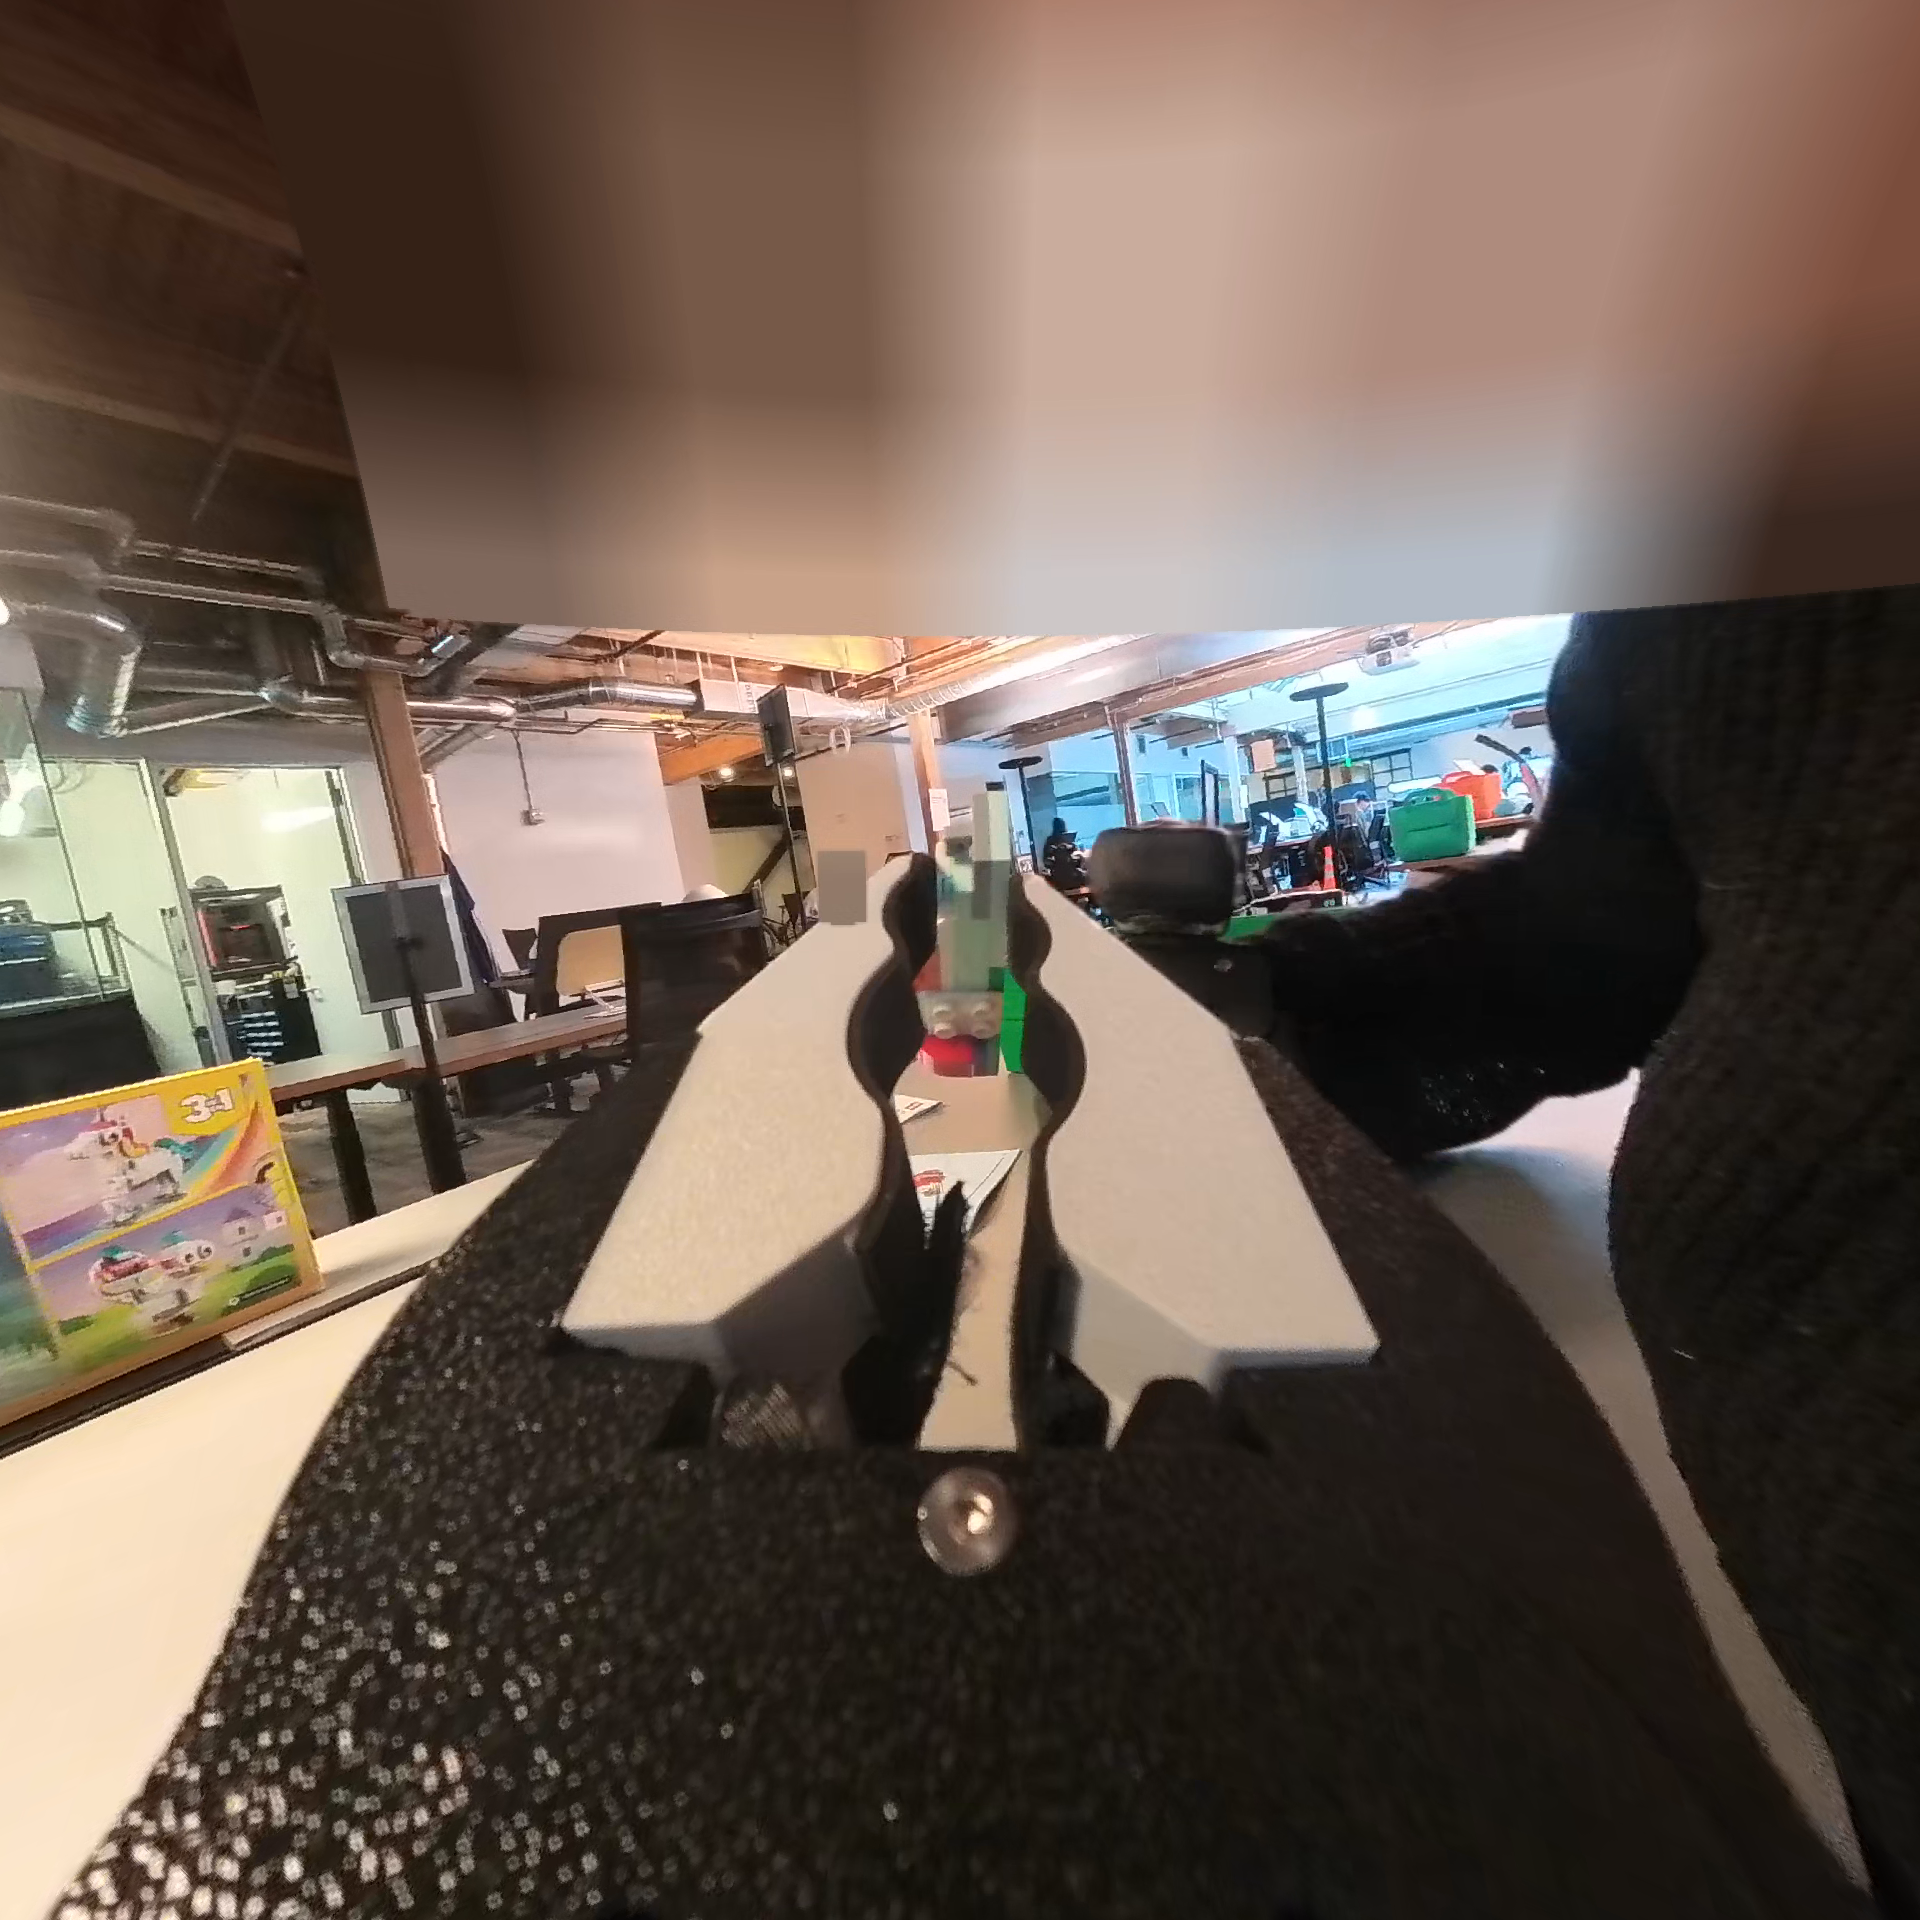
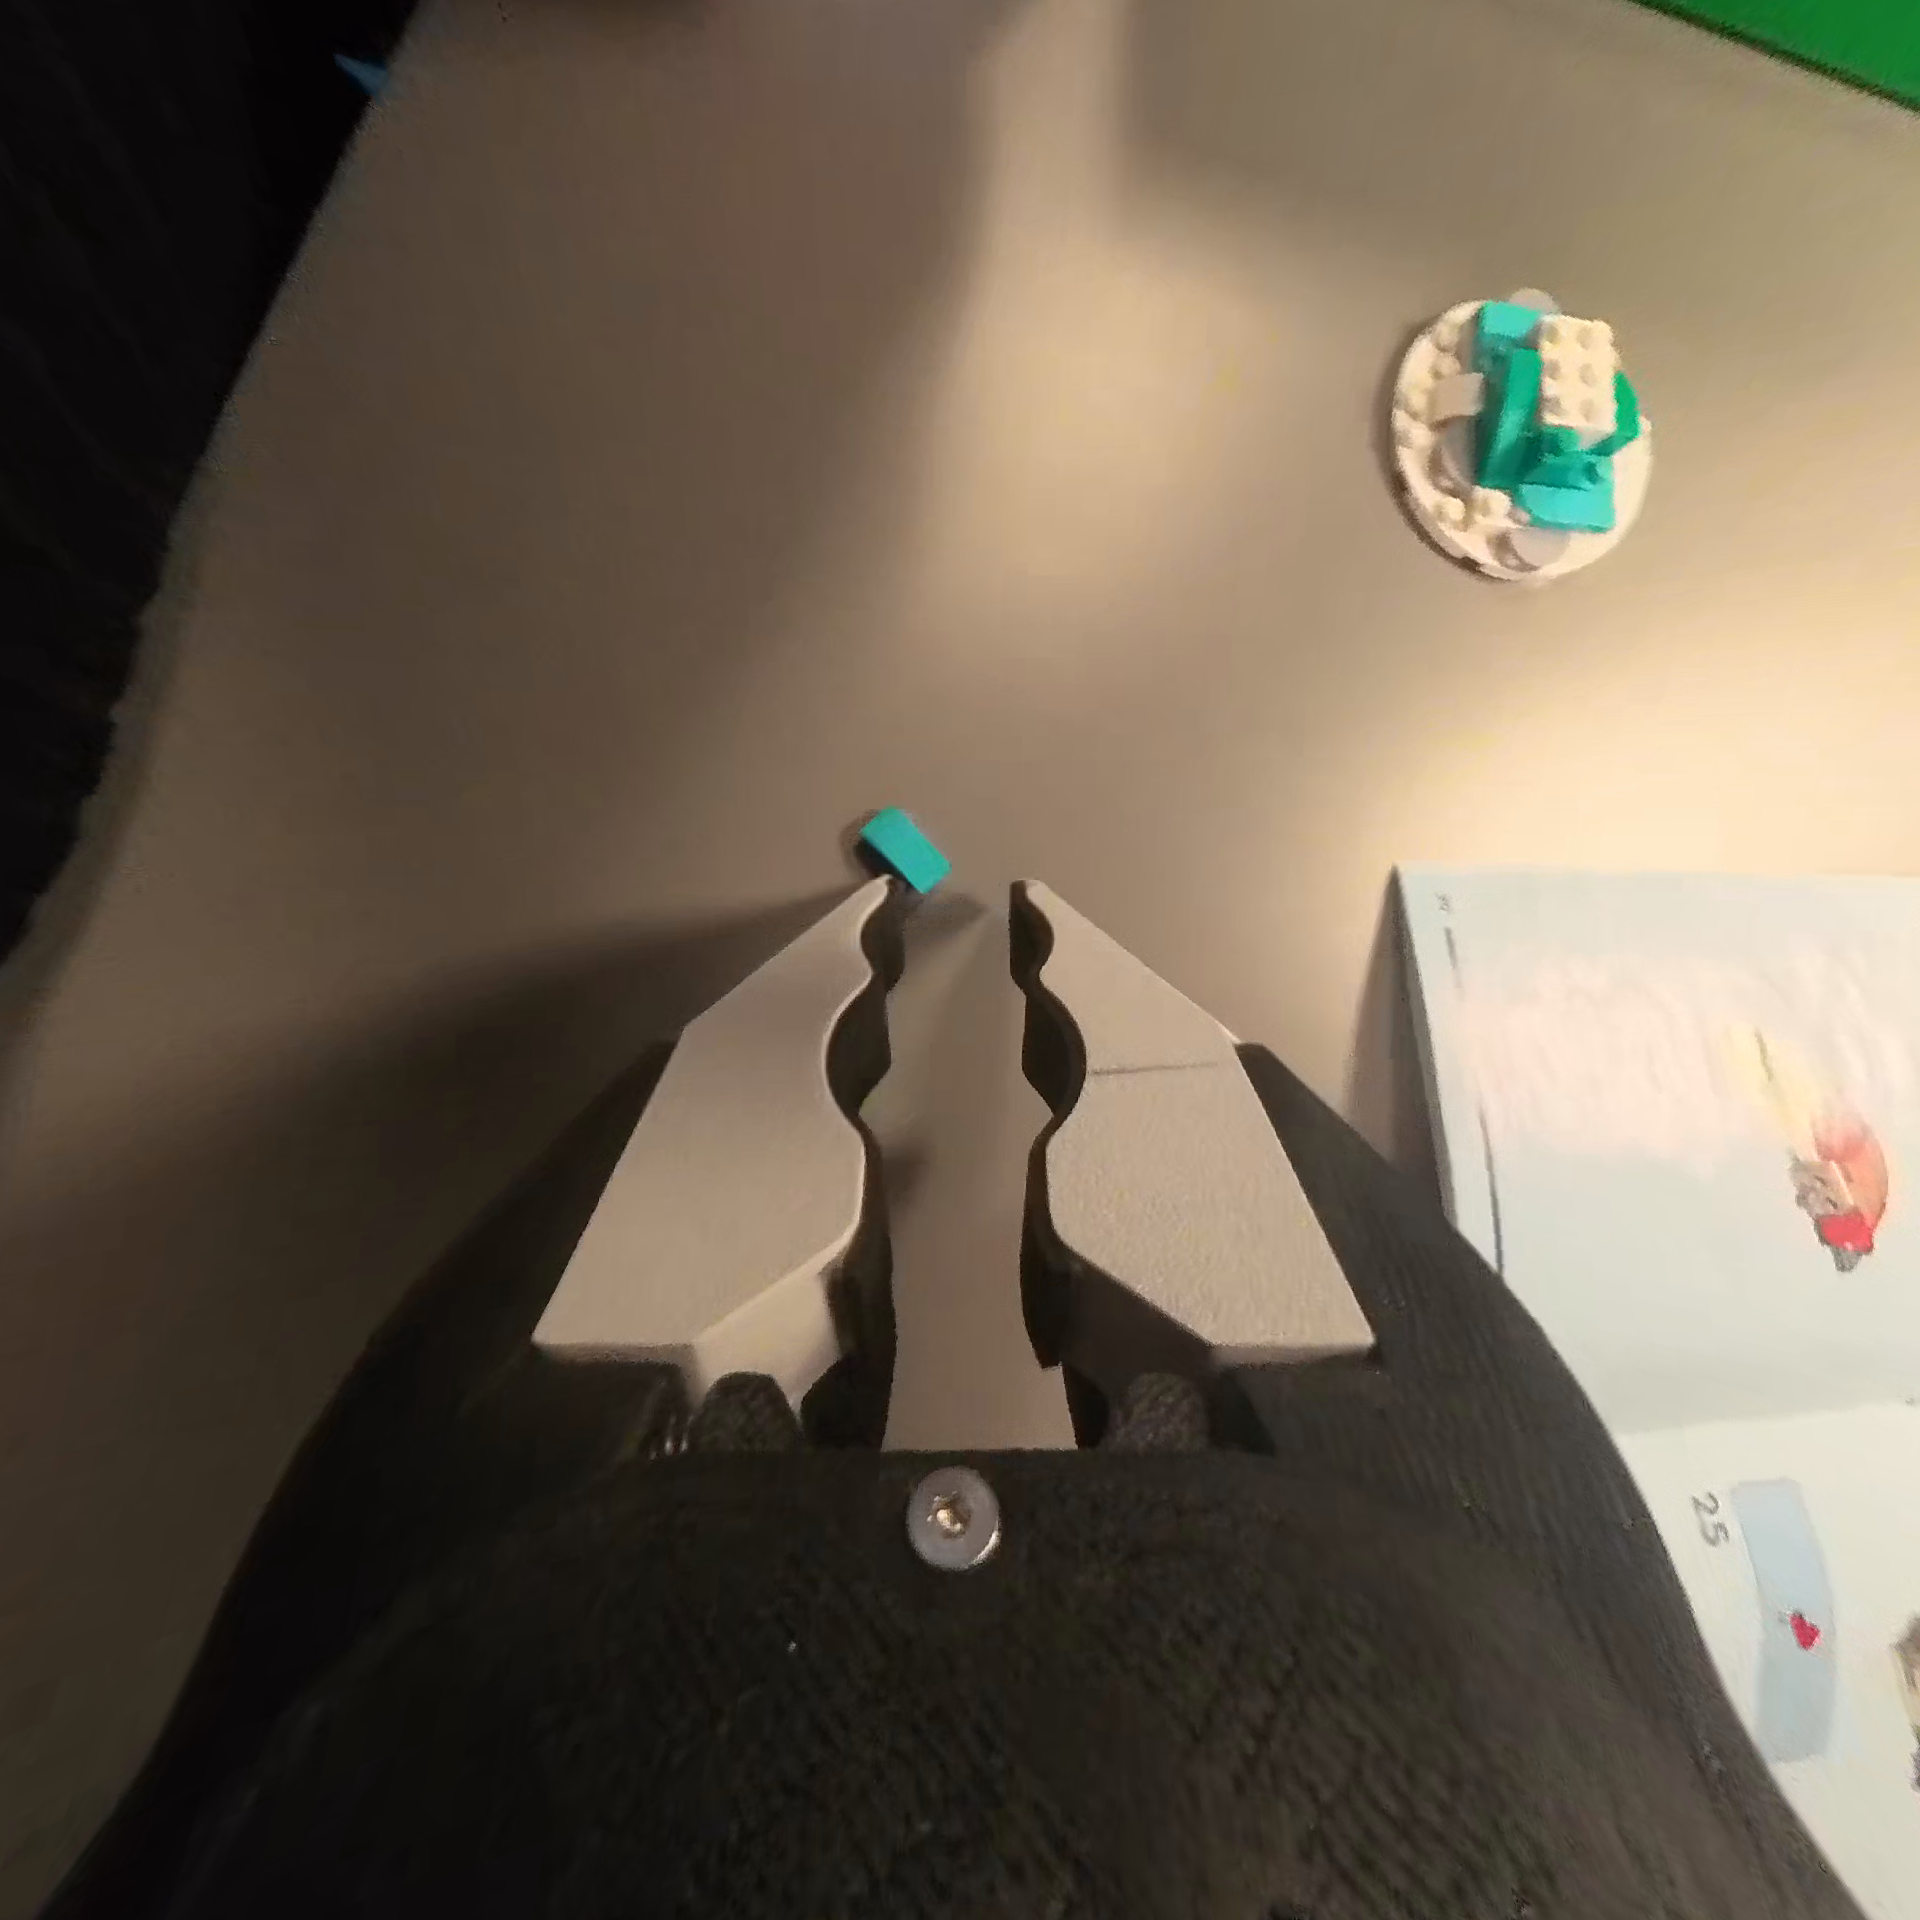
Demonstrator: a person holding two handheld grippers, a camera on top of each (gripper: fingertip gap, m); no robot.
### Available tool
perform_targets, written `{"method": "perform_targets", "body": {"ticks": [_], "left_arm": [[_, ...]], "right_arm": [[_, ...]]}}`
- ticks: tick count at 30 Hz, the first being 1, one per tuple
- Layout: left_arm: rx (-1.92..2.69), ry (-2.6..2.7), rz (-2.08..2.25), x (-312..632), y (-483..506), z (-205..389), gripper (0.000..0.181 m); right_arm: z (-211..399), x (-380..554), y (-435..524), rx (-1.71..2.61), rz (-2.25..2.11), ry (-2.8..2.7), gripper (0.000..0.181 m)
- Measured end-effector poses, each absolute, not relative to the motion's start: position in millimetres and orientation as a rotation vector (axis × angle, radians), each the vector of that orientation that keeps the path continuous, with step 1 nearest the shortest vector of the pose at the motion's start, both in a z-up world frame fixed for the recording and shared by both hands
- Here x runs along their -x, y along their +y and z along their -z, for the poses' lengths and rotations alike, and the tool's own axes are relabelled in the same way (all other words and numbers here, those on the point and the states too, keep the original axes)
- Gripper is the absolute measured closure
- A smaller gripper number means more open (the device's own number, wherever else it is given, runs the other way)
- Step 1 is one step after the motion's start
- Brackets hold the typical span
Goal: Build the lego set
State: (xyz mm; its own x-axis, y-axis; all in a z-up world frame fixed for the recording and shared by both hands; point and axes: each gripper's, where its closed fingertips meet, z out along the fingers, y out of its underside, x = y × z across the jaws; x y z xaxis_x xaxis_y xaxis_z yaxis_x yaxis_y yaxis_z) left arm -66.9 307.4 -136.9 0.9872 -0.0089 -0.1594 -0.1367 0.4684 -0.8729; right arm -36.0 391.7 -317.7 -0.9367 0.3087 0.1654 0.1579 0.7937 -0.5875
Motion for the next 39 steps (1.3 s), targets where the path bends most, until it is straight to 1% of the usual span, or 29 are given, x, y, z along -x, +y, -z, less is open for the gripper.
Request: {"method": "perform_targets", "body": {"ticks": [4,6,10,12,19,26,29,31,35,37,39], "left_arm": [[1.058,0.124,-0.150,76.2,304.6,135.6,0.170],[1.042,0.086,-0.264,80.7,298.8,135.5,0.170],[1.043,0.070,-0.446,82.7,296.1,133.3,0.171],[1.055,0.099,-0.485,79.0,298.9,134.2,0.171],[1.050,0.092,-0.459,82.7,301.6,136.3,0.171],[1.081,0.114,-0.516,81.3,305.2,141.9,0.171],[1.108,0.138,-0.539,77.7,309.7,145.7,0.171],[1.128,0.163,-0.581,73.4,312.3,149.0,0.171],[1.155,0.194,-0.760,65.7,319.7,150.4,0.171],[1.133,0.212,-0.826,57.3,322.3,146.7,0.171],[1.092,0.183,-0.842,54.6,319.4,139.7,0.171]], "right_arm": [[315.8,47.9,404.4,0.571,-0.811,-2.617,0.162],[313.0,43.3,408.5,0.807,-0.864,-2.572,0.162],[308.9,27.8,393.1,1.390,-1.127,-2.368,0.161],[314.5,18.2,387.3,1.501,-1.131,-2.301,0.160],[316.3,26.9,381.7,1.519,-1.056,-2.126,0.159],[318.2,38.2,385.4,1.530,-0.964,-2.050,0.174],[314.5,39.4,388.4,1.531,-0.963,-2.056,0.175],[290.3,47.7,385.1,1.516,-1.104,-2.007,0.175],[211.1,65.0,365.5,1.477,-1.576,-1.922,0.175],[181.4,71.2,358.6,1.400,-1.674,-1.944,0.175],[162.2,78.1,351.8,1.301,-1.676,-2.004,0.175]]}}
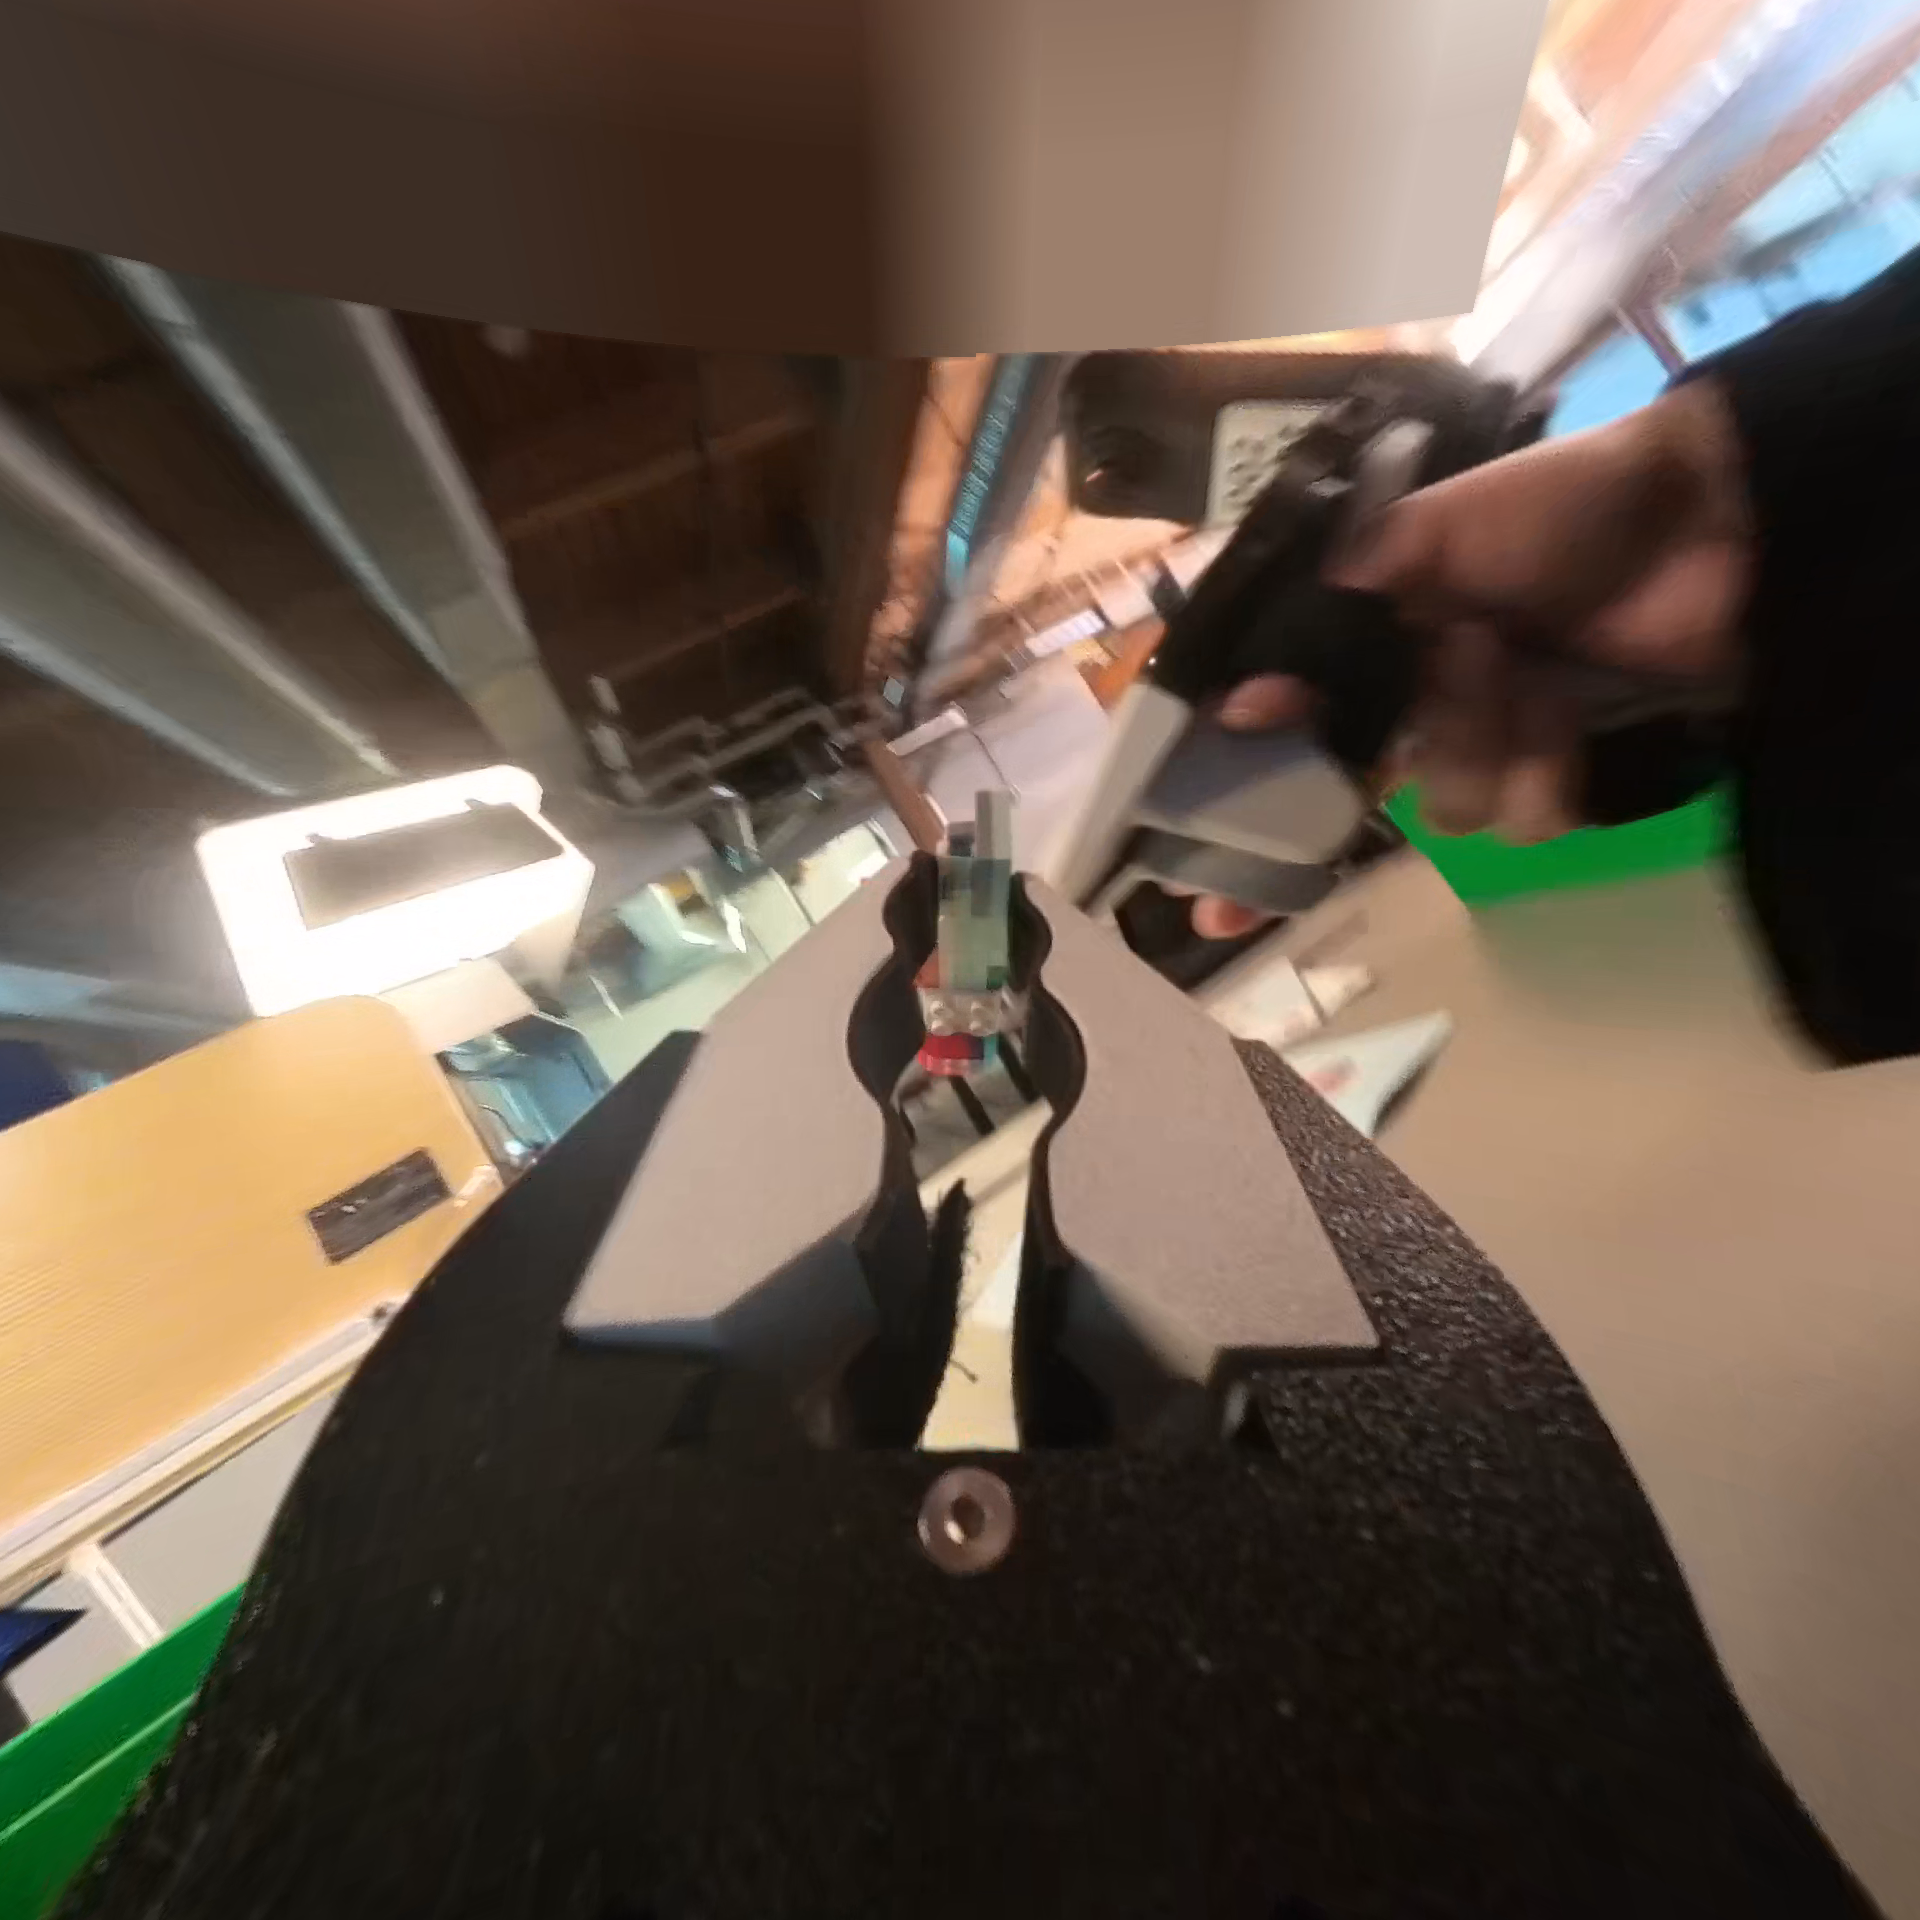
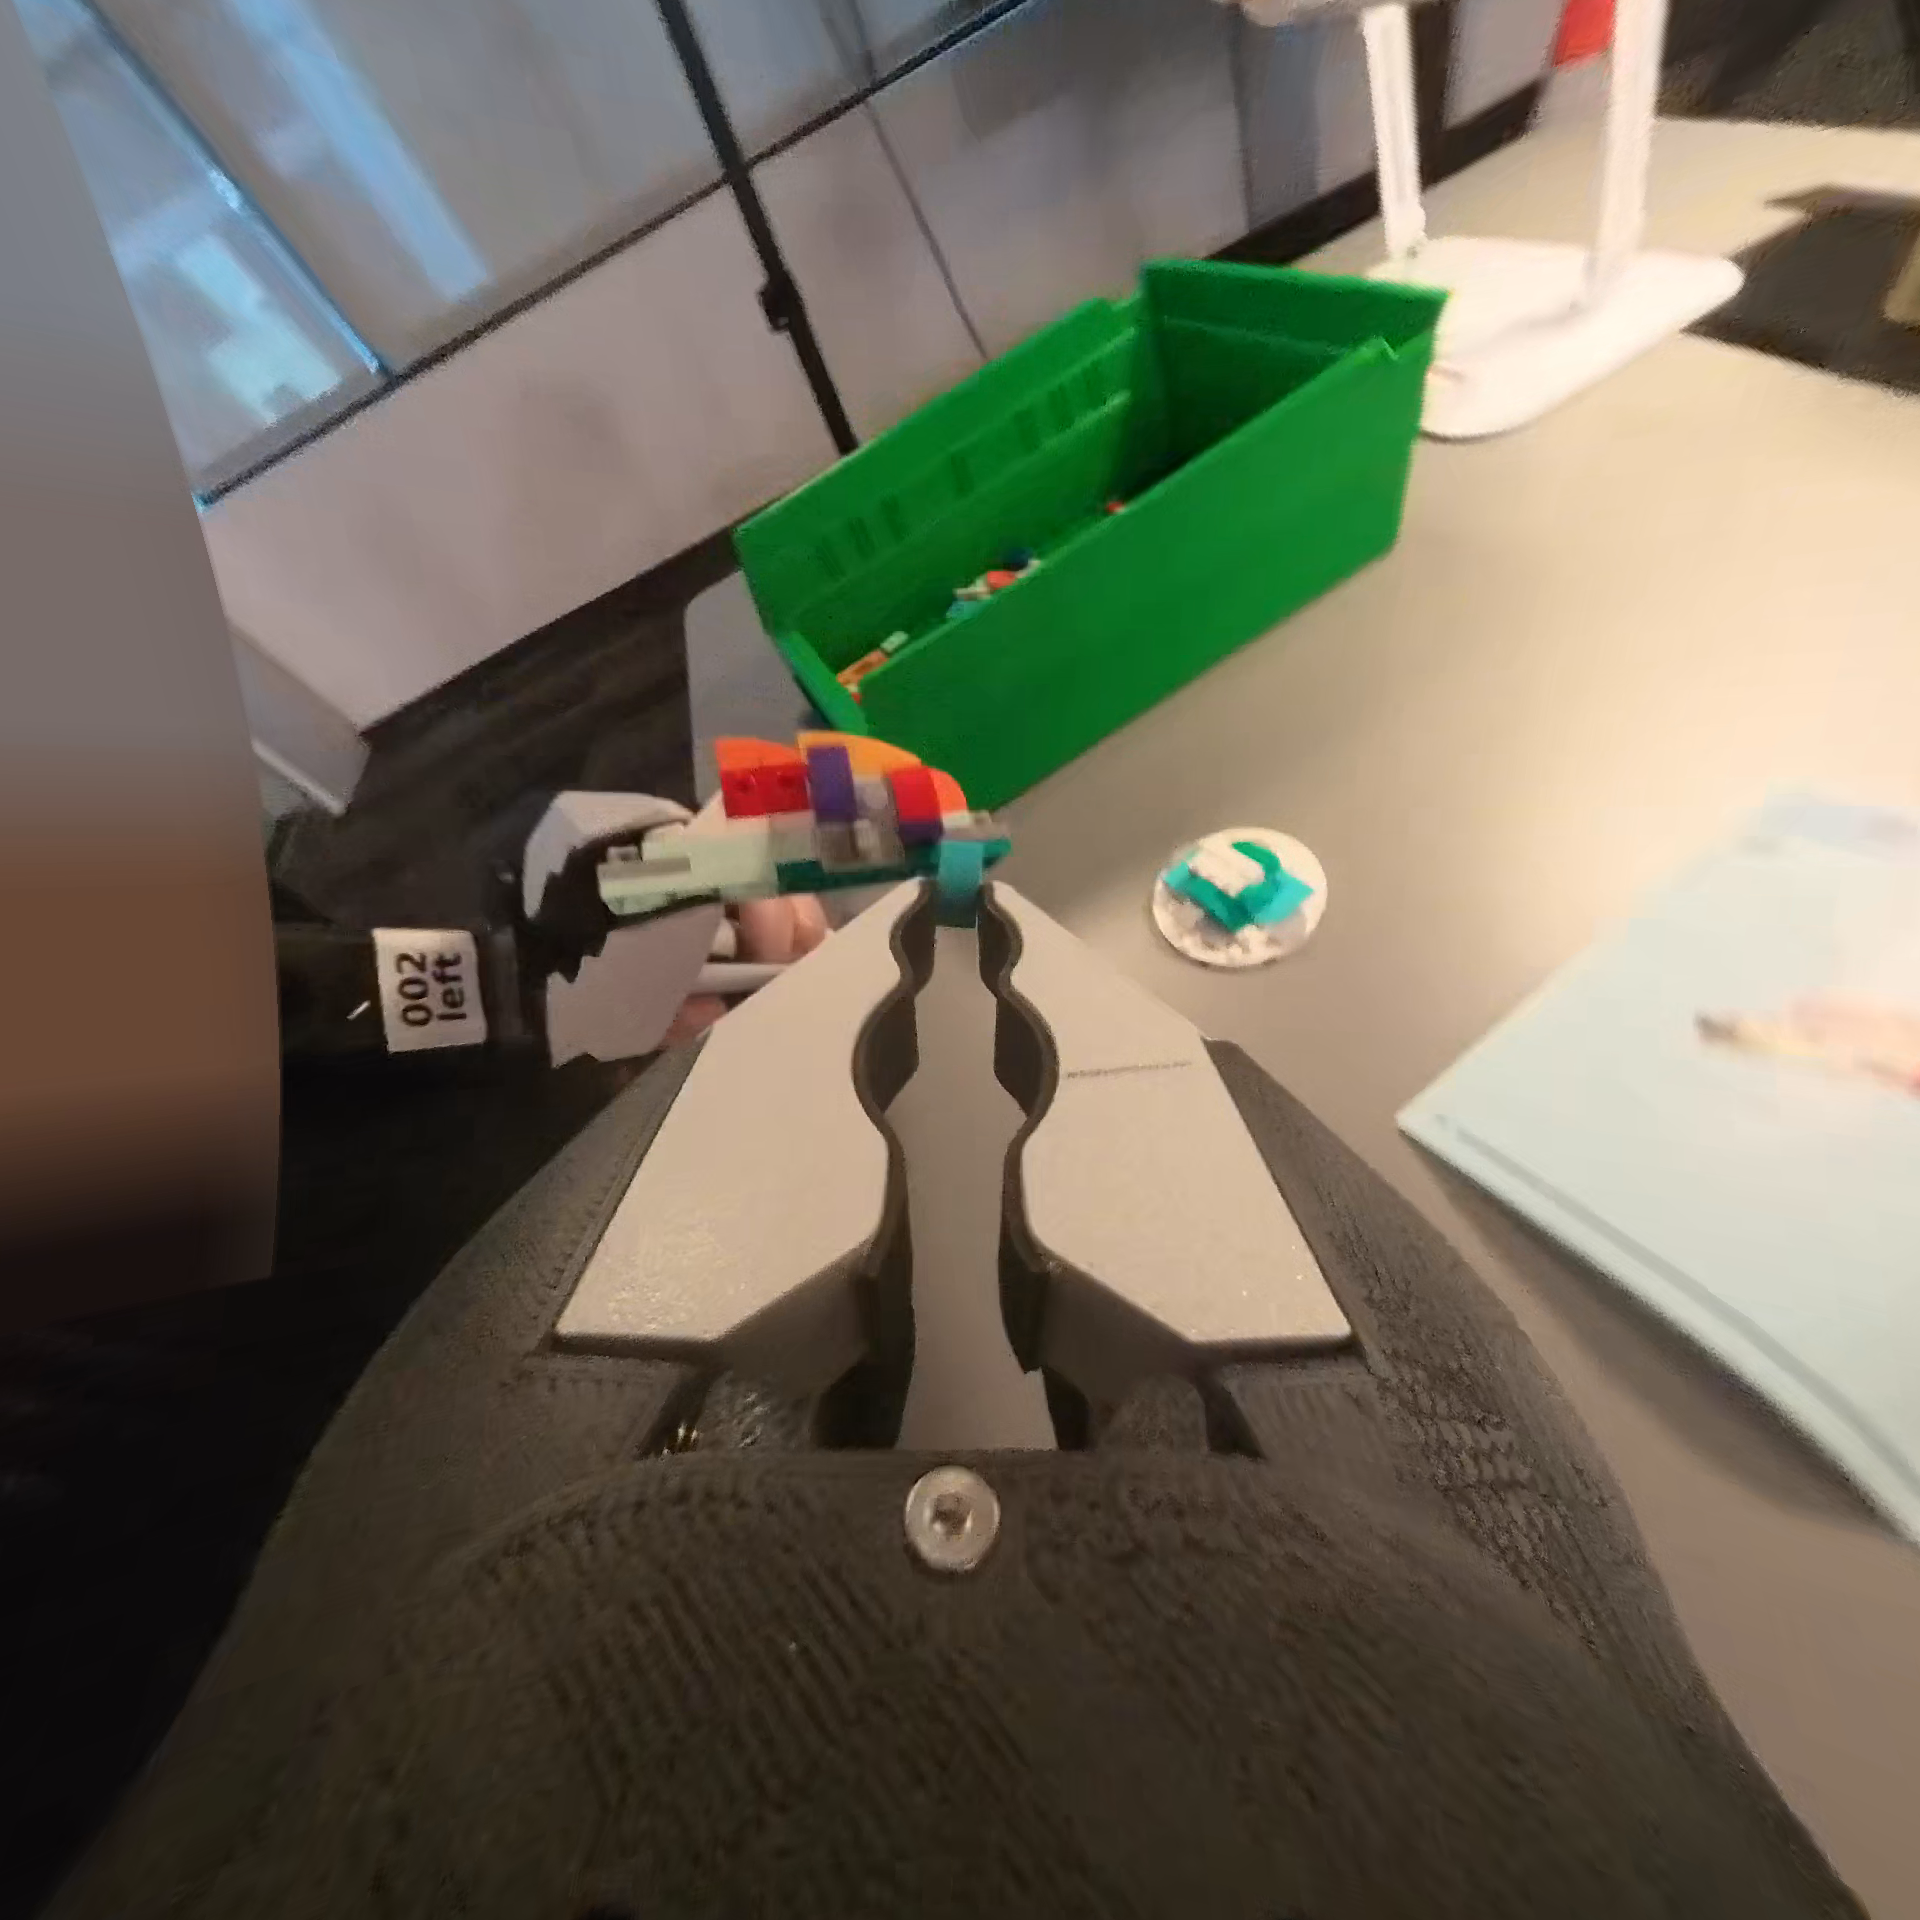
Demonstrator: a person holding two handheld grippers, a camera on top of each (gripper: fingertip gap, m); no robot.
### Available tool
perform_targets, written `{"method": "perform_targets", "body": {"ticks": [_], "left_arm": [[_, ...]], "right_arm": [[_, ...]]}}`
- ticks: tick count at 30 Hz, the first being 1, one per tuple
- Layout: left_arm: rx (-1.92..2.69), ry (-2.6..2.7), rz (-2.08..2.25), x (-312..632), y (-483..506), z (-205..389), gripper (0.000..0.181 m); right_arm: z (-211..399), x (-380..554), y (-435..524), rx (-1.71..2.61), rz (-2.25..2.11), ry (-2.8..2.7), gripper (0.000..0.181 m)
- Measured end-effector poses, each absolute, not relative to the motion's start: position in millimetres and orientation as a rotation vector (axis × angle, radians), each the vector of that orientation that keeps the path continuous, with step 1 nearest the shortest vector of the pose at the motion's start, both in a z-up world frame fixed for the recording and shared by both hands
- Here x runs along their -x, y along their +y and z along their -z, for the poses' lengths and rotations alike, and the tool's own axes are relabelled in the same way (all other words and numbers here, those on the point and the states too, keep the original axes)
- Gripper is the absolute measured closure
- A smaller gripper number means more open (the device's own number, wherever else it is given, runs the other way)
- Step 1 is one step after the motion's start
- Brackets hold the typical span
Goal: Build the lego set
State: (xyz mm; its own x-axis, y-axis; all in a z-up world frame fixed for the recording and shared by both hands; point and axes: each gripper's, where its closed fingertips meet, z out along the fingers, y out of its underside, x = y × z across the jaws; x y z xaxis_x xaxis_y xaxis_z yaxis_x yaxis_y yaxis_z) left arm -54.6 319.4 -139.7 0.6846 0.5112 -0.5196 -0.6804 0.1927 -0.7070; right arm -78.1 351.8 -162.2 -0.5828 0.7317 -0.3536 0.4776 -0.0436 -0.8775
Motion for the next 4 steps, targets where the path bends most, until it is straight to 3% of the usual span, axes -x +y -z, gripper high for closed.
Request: {"method": "perform_targets", "body": {"ticks": [4], "left_arm": [[0.984,0.122,-0.865,54.5,304.1,124.1,0.171]], "right_arm": [[132.5,83.5,328.7,1.124,-1.691,-2.162,0.175]]}}
